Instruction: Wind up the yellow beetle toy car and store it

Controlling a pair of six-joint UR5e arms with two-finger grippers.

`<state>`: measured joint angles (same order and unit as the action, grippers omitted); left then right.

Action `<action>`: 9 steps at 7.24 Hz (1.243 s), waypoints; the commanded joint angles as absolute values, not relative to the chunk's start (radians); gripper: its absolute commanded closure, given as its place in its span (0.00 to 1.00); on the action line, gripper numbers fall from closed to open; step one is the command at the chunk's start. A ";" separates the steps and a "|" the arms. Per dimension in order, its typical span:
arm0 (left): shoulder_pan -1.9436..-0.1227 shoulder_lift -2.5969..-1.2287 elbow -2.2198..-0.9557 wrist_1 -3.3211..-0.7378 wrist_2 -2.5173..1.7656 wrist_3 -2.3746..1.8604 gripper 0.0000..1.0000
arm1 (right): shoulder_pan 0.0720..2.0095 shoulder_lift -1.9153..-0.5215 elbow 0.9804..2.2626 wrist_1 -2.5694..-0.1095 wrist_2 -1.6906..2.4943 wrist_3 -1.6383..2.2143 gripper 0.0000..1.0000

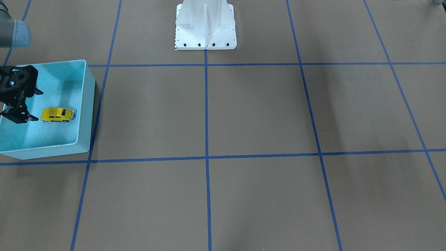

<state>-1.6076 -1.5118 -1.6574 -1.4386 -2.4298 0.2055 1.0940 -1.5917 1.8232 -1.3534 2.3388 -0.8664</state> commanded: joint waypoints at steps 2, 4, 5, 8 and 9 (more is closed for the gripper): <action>-1.608 -1.512 -1.658 -1.439 -2.430 0.206 0.00 | 1.394 -1.539 1.845 -1.535 2.359 -0.474 0.00; -1.608 -1.511 -1.658 -1.439 -2.430 0.206 0.00 | 1.512 -1.548 1.757 -1.557 2.359 -0.167 0.00; -1.608 -1.511 -1.658 -1.440 -2.430 0.206 0.00 | 1.598 -1.548 1.646 -1.551 2.359 -0.141 0.00; -1.611 -1.513 -1.658 -1.442 -2.430 0.206 0.00 | 1.700 -1.549 1.471 -1.546 2.379 -0.144 0.00; -1.611 -1.513 -1.658 -1.442 -2.431 0.206 0.00 | 1.697 -1.536 1.474 -1.548 2.373 -0.123 0.00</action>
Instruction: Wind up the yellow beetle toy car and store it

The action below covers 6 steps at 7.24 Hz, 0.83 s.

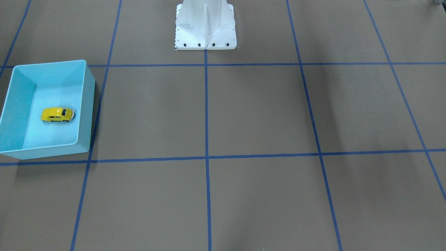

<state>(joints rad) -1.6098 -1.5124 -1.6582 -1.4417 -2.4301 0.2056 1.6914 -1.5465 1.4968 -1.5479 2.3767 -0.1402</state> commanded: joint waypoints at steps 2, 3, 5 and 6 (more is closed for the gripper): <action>-1.612 -1.513 -1.658 -1.442 -2.430 0.207 0.00 | 1.656 -1.508 1.495 -1.549 2.385 0.105 0.00; -1.612 -1.513 -1.660 -1.442 -2.431 0.207 0.00 | 1.616 -1.508 1.521 -1.548 2.384 0.167 0.00; -1.612 -1.513 -1.669 -1.442 -2.431 0.207 0.00 | 1.554 -1.509 1.564 -1.546 2.385 0.273 0.00; -1.612 -1.513 -1.669 -1.442 -2.431 0.207 0.00 | 1.530 -1.520 1.604 -1.549 2.382 0.311 0.00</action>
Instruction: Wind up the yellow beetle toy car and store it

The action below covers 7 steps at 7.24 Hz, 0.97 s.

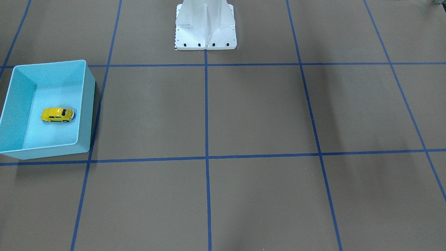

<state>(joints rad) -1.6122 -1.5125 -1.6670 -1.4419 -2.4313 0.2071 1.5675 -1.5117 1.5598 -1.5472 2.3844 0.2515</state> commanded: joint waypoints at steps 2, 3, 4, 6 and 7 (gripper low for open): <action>-1.612 -1.513 -1.669 -1.442 -2.431 0.206 0.00 | 1.516 -1.540 1.629 -1.554 2.372 0.310 0.00; -1.612 -1.513 -1.669 -1.442 -2.434 0.207 0.00 | 1.513 -1.548 1.631 -1.554 2.372 0.308 0.00; -1.612 -1.513 -1.669 -1.442 -2.436 0.207 0.00 | 1.513 -1.555 1.637 -1.554 2.372 0.307 0.00; -1.612 -1.511 -1.669 -1.442 -2.434 0.206 0.00 | 1.513 -1.555 1.637 -1.554 2.372 0.304 0.00; -1.612 -1.511 -1.669 -1.442 -2.433 0.206 0.00 | 1.511 -1.555 1.637 -1.552 2.370 0.293 0.00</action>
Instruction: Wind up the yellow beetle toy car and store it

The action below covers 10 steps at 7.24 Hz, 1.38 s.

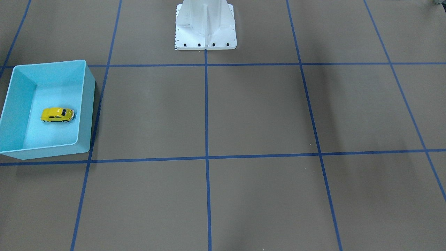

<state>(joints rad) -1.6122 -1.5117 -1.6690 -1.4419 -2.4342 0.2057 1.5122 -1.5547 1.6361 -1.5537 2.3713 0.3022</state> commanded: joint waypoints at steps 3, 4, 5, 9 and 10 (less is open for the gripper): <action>-1.612 -1.511 -1.669 -1.442 -2.431 0.206 0.00 | 1.505 -1.566 1.644 -1.551 2.335 0.113 0.00; -1.612 -1.511 -1.669 -1.442 -2.430 0.207 0.00 | 1.505 -1.574 1.644 -1.551 2.335 0.101 0.00; -1.612 -1.511 -1.669 -1.442 -2.430 0.207 0.00 | 1.502 -1.574 1.644 -1.551 2.335 0.101 0.00; -1.612 -1.511 -1.669 -1.442 -2.430 0.207 0.00 | 1.491 -1.574 1.643 -1.555 2.335 0.101 0.00; -1.612 -1.511 -1.669 -1.442 -2.430 0.207 0.00 | 1.485 -1.574 1.643 -1.555 2.335 0.101 0.00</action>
